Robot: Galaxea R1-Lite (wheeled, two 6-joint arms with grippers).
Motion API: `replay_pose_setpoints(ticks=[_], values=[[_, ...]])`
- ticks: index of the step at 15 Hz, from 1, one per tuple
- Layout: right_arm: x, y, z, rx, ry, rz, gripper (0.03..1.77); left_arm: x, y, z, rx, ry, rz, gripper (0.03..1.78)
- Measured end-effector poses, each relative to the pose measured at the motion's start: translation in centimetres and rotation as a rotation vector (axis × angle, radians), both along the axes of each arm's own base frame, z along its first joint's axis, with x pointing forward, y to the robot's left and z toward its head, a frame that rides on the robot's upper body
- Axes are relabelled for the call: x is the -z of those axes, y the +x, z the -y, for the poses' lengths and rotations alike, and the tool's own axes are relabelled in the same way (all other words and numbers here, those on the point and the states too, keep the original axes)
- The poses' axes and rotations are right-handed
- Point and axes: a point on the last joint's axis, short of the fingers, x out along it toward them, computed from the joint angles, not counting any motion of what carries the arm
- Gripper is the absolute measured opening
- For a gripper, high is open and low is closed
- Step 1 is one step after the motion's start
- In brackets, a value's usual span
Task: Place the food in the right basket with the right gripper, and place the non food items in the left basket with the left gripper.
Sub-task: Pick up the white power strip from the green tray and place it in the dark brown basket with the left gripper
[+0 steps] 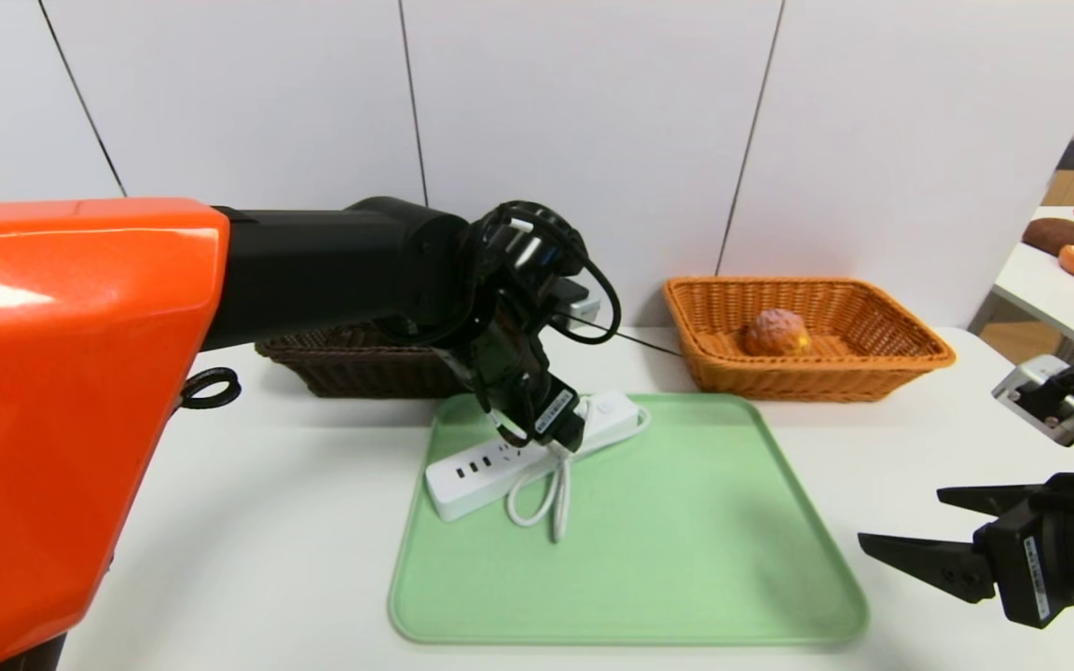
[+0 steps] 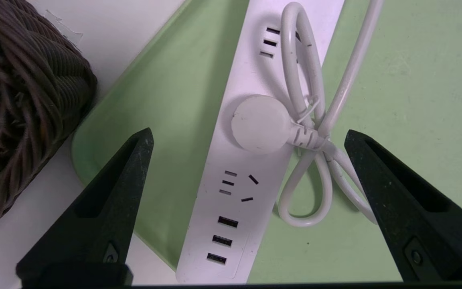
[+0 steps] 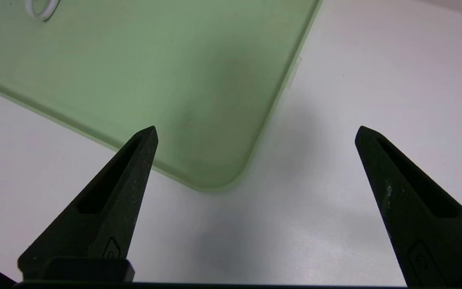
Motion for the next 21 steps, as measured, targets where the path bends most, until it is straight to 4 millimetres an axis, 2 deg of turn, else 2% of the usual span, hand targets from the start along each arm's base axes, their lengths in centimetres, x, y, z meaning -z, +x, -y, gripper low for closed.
replay_pose_setpoints(ticks=[7,21], values=[[-0.1,-0.5,0.1,-0.009,0.013,0.011,1.70,0.7,-0.8,1.3,0.027,0.012,-0.016,1.69],[0.1,-1.2,0.3,-0.003,0.014,0.014,1.70,3.6,0.4,2.1,-0.023,0.056,-0.040,1.69]])
